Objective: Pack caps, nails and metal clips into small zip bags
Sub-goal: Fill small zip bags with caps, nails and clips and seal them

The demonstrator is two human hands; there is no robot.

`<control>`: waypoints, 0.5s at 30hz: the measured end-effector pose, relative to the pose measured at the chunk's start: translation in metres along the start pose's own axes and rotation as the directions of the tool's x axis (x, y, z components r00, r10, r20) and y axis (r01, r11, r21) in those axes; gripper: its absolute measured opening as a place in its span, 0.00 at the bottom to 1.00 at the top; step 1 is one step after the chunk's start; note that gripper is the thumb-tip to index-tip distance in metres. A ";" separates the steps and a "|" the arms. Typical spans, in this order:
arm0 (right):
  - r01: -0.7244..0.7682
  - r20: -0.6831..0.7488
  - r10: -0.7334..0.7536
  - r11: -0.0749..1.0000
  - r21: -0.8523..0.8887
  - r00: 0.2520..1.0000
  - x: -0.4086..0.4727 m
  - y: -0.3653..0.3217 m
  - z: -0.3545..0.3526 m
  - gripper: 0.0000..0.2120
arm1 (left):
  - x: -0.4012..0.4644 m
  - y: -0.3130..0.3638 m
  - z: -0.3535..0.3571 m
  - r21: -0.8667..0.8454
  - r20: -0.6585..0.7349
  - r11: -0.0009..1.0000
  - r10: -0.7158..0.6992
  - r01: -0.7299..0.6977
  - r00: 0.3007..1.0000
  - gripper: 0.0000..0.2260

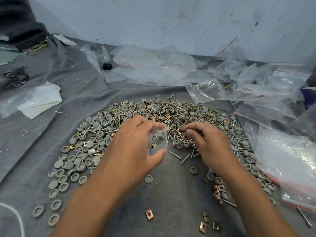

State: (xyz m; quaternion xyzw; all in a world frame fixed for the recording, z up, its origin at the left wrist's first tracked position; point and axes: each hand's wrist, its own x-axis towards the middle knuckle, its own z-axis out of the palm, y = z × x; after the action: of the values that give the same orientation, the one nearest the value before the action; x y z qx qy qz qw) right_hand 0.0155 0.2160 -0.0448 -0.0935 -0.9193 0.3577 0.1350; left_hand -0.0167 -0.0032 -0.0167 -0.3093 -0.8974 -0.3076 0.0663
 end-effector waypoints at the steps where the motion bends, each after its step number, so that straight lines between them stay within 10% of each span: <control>1: -0.023 0.010 0.022 0.996 0.082 1.000 -0.001 -0.002 -0.002 0.08 | 0.000 0.000 0.000 0.002 0.001 1.000 0.001 -0.001 1.000 0.24; 6: -0.175 0.147 0.109 0.791 0.585 0.983 -0.006 -0.017 -0.002 0.09 | 0.000 0.000 0.002 0.004 -0.003 1.000 0.008 -0.008 1.000 0.24; 15: -0.032 0.149 -0.100 0.720 0.693 0.984 -0.018 -0.038 0.008 0.13 | 0.002 -0.001 0.005 -0.011 -0.019 1.000 0.016 -0.016 1.000 0.19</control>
State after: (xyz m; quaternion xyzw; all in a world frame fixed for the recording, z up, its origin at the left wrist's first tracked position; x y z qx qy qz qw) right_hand 0.0272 0.1789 -0.0279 0.0124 -0.7287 0.6794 0.0854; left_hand -0.0180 0.0004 -0.0205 -0.3139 -0.8925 -0.3151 0.0752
